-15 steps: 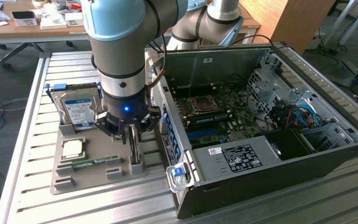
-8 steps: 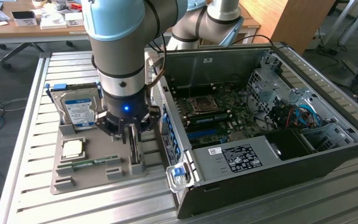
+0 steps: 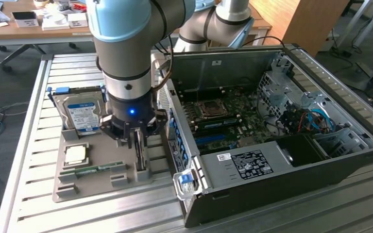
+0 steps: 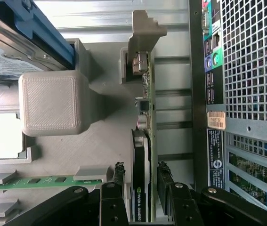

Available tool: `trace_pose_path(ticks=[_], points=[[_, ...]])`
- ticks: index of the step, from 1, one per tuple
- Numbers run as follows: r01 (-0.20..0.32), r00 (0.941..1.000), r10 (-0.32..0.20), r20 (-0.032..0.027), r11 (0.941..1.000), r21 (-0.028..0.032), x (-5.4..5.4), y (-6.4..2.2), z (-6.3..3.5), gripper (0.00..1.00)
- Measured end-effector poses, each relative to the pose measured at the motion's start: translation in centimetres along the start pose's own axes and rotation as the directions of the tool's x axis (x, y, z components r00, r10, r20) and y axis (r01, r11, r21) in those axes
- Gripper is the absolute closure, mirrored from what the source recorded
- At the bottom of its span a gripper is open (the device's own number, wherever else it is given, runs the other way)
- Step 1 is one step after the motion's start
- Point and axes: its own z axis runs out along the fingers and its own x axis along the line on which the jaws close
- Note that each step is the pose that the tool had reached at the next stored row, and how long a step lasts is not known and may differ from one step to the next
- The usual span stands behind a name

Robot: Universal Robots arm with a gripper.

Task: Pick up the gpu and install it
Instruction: 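Pick up the gpu and move the gpu toward the slot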

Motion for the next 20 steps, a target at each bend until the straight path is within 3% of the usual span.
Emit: trace_pose_path(ticks=[20], points=[[0.000,1.0000,0.000,0.0000,1.0000,0.0001,-0.17,0.20,0.41,0.58]])
